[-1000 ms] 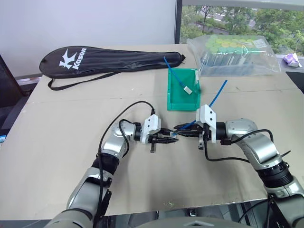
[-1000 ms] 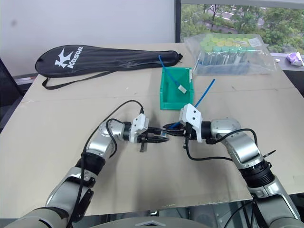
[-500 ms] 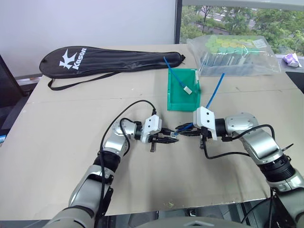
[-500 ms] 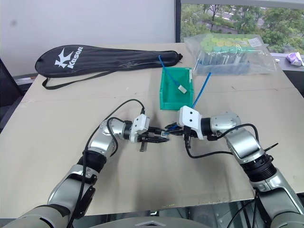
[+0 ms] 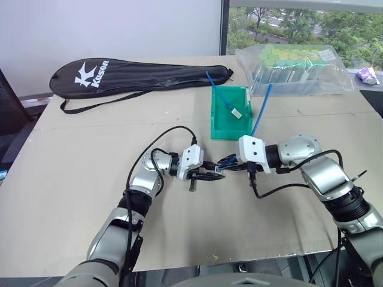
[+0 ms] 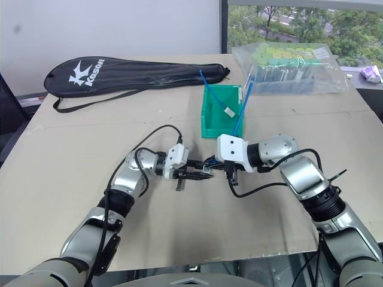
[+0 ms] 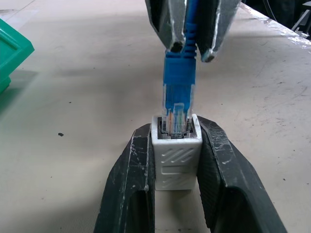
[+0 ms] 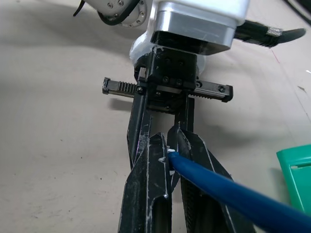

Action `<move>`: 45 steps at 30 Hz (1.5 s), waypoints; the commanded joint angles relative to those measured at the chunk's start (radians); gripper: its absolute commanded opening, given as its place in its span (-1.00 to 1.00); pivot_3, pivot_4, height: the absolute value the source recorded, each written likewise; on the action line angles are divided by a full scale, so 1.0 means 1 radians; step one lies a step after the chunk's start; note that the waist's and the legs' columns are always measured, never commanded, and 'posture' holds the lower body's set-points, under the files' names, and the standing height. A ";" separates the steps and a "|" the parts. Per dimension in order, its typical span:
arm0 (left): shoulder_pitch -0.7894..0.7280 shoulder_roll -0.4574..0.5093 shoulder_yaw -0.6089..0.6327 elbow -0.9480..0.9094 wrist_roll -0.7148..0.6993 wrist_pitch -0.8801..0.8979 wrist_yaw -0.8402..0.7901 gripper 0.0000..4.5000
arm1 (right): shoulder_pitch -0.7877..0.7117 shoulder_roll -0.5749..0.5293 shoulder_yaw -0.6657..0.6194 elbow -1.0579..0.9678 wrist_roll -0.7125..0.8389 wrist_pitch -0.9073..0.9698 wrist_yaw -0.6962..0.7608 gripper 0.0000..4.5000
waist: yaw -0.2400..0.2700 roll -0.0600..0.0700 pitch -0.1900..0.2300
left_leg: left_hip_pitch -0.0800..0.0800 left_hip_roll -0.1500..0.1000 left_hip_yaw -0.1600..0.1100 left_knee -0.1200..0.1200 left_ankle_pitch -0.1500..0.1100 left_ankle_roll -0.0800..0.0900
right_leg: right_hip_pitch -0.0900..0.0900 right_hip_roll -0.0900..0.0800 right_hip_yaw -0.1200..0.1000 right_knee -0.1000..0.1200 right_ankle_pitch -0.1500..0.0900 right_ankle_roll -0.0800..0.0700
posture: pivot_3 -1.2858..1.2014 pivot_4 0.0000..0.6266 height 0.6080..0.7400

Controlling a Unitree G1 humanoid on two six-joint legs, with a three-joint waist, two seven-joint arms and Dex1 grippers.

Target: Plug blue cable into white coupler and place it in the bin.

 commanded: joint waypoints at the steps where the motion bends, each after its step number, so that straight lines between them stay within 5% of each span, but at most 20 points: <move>1: 0.006 -0.009 -0.019 0.010 0.016 0.003 -0.011 -0.75 | -0.035 0.001 0.024 -0.038 -0.016 0.027 0.012 -1.00 | -0.001 0.000 0.000 | 0.000 0.000 0.000 0.000 0.000 0.000 | 0.000 0.000 0.000 0.000 0.000 0.000 | 0.03 -0.52 1.00; 23: 0.026 -0.027 -0.003 -0.013 0.005 0.026 0.000 -0.75 | 0.039 0.045 0.200 0.170 -0.109 0.042 0.060 -1.00 | -0.002 -0.001 -0.007 | 0.006 0.000 0.000 0.000 0.000 0.000 | 0.004 0.000 0.000 0.001 0.000 0.000 | 0.03 -0.52 1.00; 30: 0.043 -0.017 0.005 -0.037 0.007 0.052 0.000 -0.75 | 0.025 0.133 0.068 0.136 -0.003 0.051 0.026 -1.00 | -0.011 -0.001 -0.010 | 0.015 0.002 0.000 -0.002 0.000 0.000 | 0.012 0.001 0.000 0.001 0.000 0.000 | 0.03 -0.52 1.00; 31: 0.046 -0.014 0.003 -0.042 0.007 0.062 -0.003 -0.40 | 0.022 0.131 0.055 0.129 0.004 0.053 0.030 -1.00 | -0.013 -0.001 -0.010 | 0.015 0.002 0.000 -0.002 0.000 0.000 | 0.012 0.001 0.000 0.001 0.000 0.000 | 0.03 -0.52 1.00; 37: 0.077 0.000 -0.001 -0.068 0.023 0.054 0.007 0.69 | -0.001 0.111 0.011 0.093 0.033 0.076 0.031 -1.00 | -0.020 0.000 -0.008 | 0.014 0.002 0.000 -0.002 0.000 0.000 | 0.012 0.000 0.001 0.001 0.000 0.000 | 0.03 -0.52 1.00; 45: 0.153 0.057 0.043 -0.161 -0.004 0.074 0.050 0.69 | -0.018 0.086 -0.038 -0.009 0.092 0.146 0.020 -1.00 | -0.030 0.001 -0.007 | 0.013 0.003 0.001 -0.003 0.000 0.000 | 0.010 0.000 0.002 0.001 0.000 0.000 | 0.03 -0.52 1.00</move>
